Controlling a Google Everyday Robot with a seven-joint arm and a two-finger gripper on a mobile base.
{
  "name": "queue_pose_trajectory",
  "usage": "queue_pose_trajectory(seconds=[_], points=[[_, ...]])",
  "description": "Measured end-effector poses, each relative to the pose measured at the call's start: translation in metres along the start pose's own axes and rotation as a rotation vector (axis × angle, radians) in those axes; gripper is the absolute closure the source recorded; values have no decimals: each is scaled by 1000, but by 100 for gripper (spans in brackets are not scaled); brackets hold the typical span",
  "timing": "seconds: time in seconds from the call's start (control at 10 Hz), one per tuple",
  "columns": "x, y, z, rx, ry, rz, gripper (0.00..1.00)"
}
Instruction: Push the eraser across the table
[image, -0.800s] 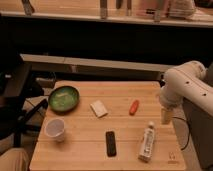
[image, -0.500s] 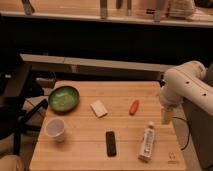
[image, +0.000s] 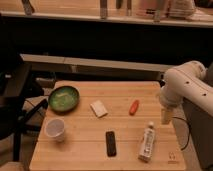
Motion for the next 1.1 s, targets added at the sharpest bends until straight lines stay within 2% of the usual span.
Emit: queue_pose_trajectory(seconds=[0.4,0.7,1.1], points=[[-3,3,2,1,2,-13,20],[-37,21,18,4,6,-74,20],[-55,34,37,1,0,-141,20]])
